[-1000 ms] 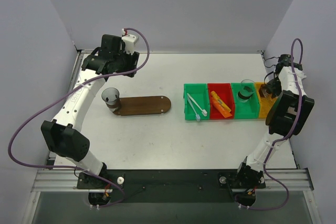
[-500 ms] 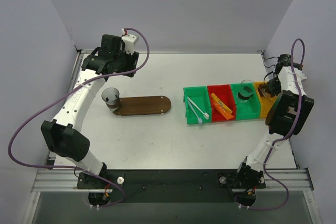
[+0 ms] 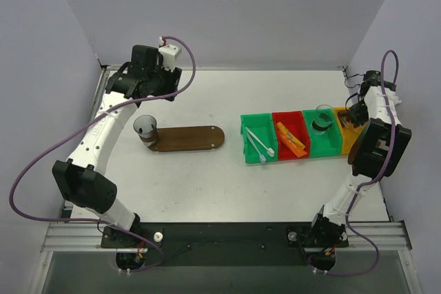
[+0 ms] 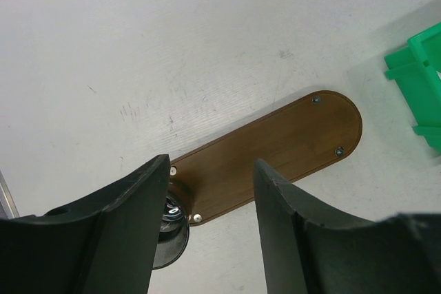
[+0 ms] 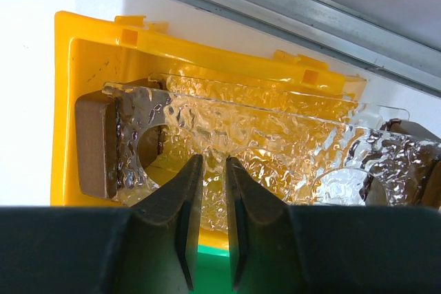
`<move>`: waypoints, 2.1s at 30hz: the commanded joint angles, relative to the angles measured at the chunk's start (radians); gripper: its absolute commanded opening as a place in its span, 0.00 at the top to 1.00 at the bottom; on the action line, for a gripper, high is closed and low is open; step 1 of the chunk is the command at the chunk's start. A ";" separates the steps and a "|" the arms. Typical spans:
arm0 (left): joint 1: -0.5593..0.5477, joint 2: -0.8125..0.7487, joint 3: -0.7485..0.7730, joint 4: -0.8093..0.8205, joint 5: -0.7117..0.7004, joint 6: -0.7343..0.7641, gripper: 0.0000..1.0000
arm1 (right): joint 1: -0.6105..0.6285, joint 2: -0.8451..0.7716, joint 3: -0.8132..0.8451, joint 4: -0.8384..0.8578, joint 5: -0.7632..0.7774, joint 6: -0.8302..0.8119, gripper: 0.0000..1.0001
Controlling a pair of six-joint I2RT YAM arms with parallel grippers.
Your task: Prepare toiletry sets of a toothbrush and toothpaste on the tray
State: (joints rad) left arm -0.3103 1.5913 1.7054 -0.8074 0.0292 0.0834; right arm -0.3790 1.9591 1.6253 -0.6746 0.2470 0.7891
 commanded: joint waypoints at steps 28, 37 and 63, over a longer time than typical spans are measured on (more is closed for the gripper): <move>-0.006 -0.096 0.025 0.030 0.015 -0.004 0.39 | -0.021 -0.384 -0.111 0.142 -0.026 -0.166 1.00; -0.016 -0.105 0.020 0.034 0.029 -0.014 0.39 | -0.017 -0.497 -0.177 0.214 -0.161 -0.215 1.00; -0.007 -0.180 -0.061 0.100 0.063 -0.313 0.39 | 0.402 -0.552 -0.177 0.271 -0.290 -0.317 1.00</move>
State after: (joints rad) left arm -0.3317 1.4609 1.6547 -0.7708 0.0944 -0.1173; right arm -0.0765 1.4467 1.4097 -0.4675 -0.0051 0.4908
